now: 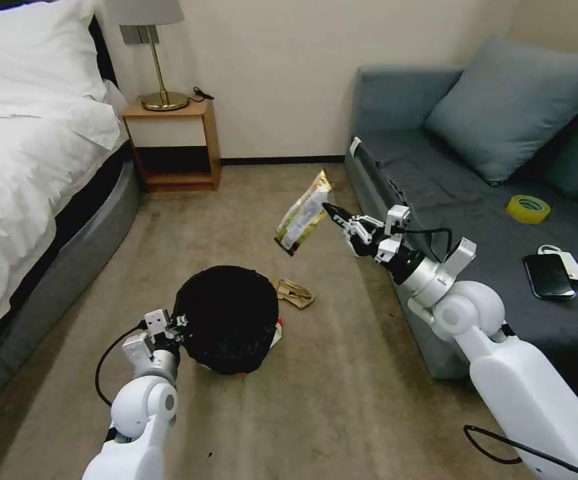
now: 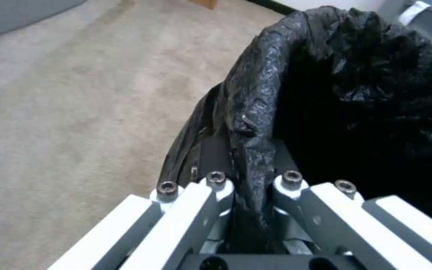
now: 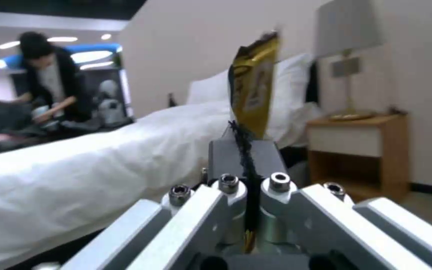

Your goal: Pick up the trash bin, then pick up the garbage on the floor and place it into the trash bin.

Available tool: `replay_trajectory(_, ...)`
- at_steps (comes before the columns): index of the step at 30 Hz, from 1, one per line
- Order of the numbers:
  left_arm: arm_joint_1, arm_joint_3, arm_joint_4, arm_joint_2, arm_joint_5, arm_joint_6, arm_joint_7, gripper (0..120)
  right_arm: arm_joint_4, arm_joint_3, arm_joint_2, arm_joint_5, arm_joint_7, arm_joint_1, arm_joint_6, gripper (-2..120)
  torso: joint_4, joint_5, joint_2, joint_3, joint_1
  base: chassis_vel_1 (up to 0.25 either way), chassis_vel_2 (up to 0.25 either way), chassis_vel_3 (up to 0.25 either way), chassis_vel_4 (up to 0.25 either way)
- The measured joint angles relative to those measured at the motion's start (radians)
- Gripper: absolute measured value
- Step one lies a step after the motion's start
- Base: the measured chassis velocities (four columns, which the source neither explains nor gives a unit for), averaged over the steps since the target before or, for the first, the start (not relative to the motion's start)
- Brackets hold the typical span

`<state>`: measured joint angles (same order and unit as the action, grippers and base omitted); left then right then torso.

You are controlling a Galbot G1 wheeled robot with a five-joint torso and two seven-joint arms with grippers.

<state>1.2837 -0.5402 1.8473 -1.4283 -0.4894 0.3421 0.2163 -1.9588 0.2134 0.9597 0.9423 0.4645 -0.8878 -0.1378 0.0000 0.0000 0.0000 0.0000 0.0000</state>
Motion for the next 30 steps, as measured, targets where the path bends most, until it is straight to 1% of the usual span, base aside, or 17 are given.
replay_trajectory(2,0.0,0.015,0.017,-0.005,-0.006,0.007,0.005,4,-0.017,-0.028,0.0,-0.018,0.005,-0.02,0.0,0,0.0,0.0,0.0,0.0,0.0,0.0,0.0,0.0,0.0)
replay_trajectory(8,0.005,0.041,0.05,-0.017,-0.018,0.019,0.016,4,-0.006,-0.084,0.02,-0.084,0.028,-0.057,0.01,0,-0.0001,0.0,0.0,0.0,0.0,0.0,0.0,0.0,0.0)
replay_trajectory(13,0.036,0.059,0.088,-0.028,-0.02,0.026,0.017,4,0.048,-0.158,0.072,-0.197,0.052,-0.09,0.035,0,-0.0001,0.0,0.0,0.0,0.0,0.0,0.0,0.0,0.0)
replay_trajectory(14,0.036,0.059,0.088,-0.028,-0.02,0.026,0.017,4,0.048,-0.158,0.072,-0.197,0.052,-0.09,0.035,0,-0.0001,0.0,0.0,0.0,0.0,0.0,0.0,0.0,0.0)
replay_trajectory(18,0.078,0.059,0.126,-0.02,-0.027,0.027,0.006,4,0.099,-0.186,0.1,-0.276,0.087,-0.098,0.055,0,0.0,0.0,0.0,0.0,0.0,0.0,0.0,0.0,0.0)
replay_trajectory(19,0.078,0.059,0.126,-0.02,-0.027,0.027,0.006,4,0.099,-0.186,0.1,-0.276,0.087,-0.098,0.055,0,0.0,0.0,0.0,0.0,0.0,0.0,0.0,0.0,0.0)
replay_trajectory(22,0.114,0.05,0.156,-0.013,-0.043,0.029,-0.008,4,0.15,-0.205,0.126,-0.344,0.1,-0.097,0.081,0,0.0,-0.0001,0.0,0.0,0.0,0.0,0.0,0.0,0.0)
replay_trajectory(23,0.114,0.05,0.156,-0.013,-0.043,0.029,-0.008,4,0.15,-0.205,0.126,-0.344,0.1,-0.097,0.081,0,0.0,-0.0001,0.0,0.0,0.0,0.0,0.0,0.0,0.0)
replay_trajectory(27,0.133,0.037,0.18,-0.012,-0.06,0.029,-0.015,4,0.215,-0.211,0.155,-0.406,0.131,-0.091,0.113,0,0.0001,-0.0001,0.0,0.0,0.0,0.0,0.0,0.0,0.0)
replay_trajectory(29,0.135,0.034,0.183,-0.012,-0.062,0.029,-0.016,4,0.223,-0.211,0.158,-0.414,0.134,-0.091,0.117,1,0.0001,0.0,0.0,0.0,0.0,0.0,0.0,0.0,0.0)
replay_trajectory(30,0.136,0.032,0.187,-0.012,-0.066,0.029,-0.016,4,0.232,-0.21,0.159,-0.421,0.138,-0.091,0.121,5,0.0001,0.0,0.0,0.0,0.0,0.0,0.0,0.0,0.0)
